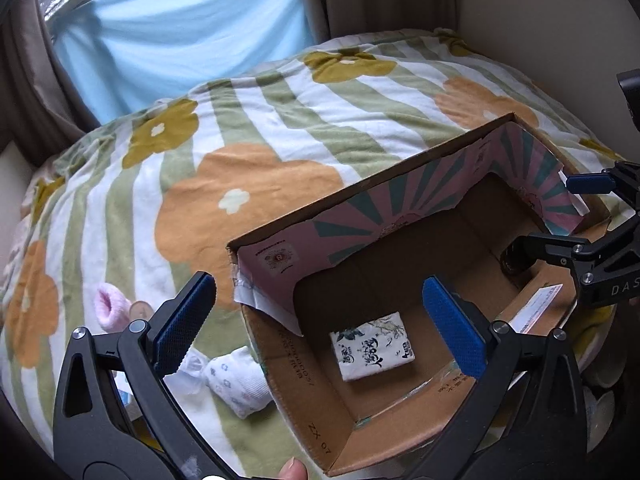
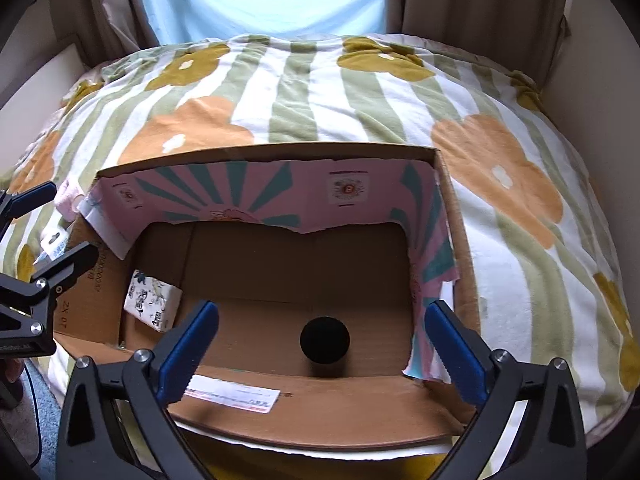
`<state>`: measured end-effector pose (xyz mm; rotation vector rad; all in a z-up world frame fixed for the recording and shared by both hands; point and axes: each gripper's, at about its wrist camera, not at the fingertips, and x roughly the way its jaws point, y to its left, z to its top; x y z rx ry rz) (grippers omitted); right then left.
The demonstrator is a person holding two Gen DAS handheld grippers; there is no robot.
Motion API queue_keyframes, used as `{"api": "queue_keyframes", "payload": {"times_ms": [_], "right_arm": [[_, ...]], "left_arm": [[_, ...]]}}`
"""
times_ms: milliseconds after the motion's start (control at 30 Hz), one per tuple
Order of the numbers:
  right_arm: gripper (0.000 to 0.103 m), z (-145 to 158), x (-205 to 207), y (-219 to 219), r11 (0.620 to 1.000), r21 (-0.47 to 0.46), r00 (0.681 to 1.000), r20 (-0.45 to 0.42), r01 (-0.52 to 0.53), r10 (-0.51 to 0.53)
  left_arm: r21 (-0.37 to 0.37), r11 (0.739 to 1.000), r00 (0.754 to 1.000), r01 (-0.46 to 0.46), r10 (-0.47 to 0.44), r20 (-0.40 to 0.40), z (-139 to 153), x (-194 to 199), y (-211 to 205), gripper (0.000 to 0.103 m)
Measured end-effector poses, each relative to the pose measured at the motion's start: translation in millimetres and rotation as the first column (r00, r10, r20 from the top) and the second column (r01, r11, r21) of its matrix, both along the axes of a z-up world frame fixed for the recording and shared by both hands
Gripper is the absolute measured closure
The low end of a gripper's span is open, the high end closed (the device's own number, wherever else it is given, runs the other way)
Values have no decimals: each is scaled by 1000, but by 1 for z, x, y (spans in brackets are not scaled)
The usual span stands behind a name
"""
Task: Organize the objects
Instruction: 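Carry the tissue pack and black lid into the cardboard box and release both, then withdraw both tools from the box back toward the remaining items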
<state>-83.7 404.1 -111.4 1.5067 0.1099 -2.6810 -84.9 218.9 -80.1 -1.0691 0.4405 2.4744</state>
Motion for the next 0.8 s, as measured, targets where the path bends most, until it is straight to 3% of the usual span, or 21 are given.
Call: {"api": "queue_keyframes", "payload": {"times_ms": [200,600,800], "right_arm": [[1,3,2,-5,999,44,1000,21,22,-23],[1,23,11,-5,997,44,997,-58,60,-57],[1,56,26,-16,999,38,984,-173,36,-29]], "left_arm": [[13,1000,1000,-6,6,-8,6,5,-6,0],[21,1000,999,-16,17,-51,22,14,-14,0],[47,998,997,-28,31,-65,41,20,-31,0]]}}
